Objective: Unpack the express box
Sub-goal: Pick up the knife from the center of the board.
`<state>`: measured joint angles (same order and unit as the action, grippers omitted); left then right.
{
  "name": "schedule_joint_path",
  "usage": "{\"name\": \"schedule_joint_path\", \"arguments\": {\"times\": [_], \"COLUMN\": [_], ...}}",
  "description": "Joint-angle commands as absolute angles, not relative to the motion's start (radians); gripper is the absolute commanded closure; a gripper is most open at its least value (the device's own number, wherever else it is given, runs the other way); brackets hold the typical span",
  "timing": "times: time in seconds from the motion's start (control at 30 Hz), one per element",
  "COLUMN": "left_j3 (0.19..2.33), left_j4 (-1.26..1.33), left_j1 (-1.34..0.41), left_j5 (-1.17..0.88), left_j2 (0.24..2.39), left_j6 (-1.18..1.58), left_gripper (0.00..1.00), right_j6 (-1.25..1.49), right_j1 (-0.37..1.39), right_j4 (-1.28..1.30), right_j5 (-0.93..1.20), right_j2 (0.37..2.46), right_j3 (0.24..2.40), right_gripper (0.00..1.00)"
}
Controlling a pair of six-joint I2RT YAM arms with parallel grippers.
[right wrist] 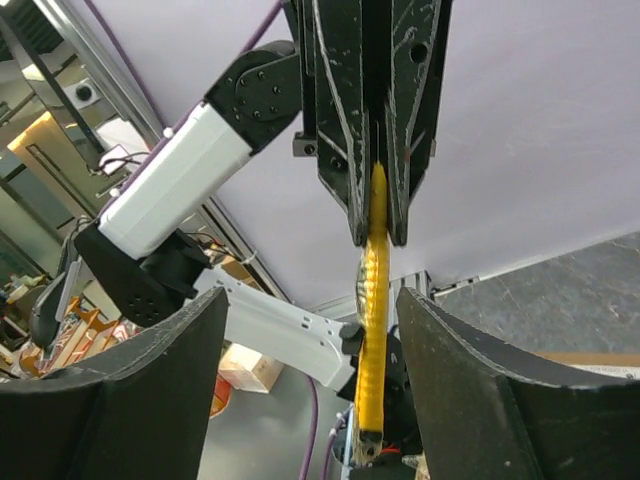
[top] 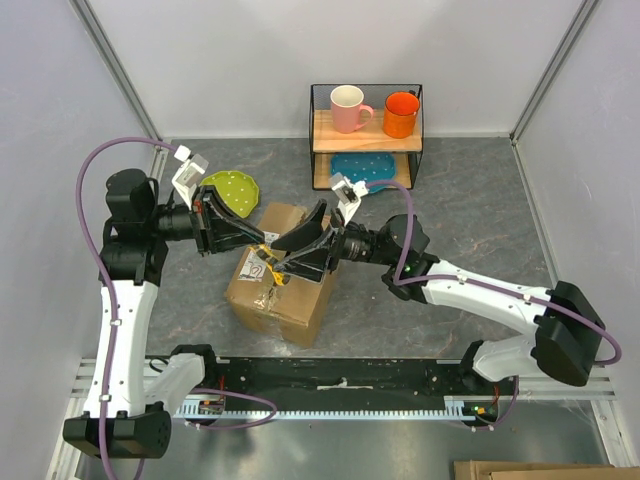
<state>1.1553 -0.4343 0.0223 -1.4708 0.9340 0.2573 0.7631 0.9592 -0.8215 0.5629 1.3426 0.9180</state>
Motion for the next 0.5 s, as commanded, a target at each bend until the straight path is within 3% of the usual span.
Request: {"name": "schedule_joint_path", "arguments": {"times": [0.0, 0.37, 0.47], "left_j3": [1.172, 1.174, 1.172], "left_j4": [-0.403, -0.399, -0.397], "left_j1": [0.012, -0.020, -0.020], "left_j5": [-1.655, -1.651, -1.649], "left_j2": [0.917, 0.911, 0.907], "left_j6": [0.293, 0.299, 0.299], "left_gripper": [0.98, 0.98, 0.98], "right_j6": [0.828, 0.802, 0.813], "right_j1": [0.960, 1.015, 1.017], "right_j4": [-0.942, -0.900, -0.903], "right_j5": [0.606, 0.595, 0.597], "right_j2": [1.391, 1.480, 1.485], "right_j3": [0.994, 1.038, 1.046], "right_gripper": [0.29, 0.42, 0.63]}}
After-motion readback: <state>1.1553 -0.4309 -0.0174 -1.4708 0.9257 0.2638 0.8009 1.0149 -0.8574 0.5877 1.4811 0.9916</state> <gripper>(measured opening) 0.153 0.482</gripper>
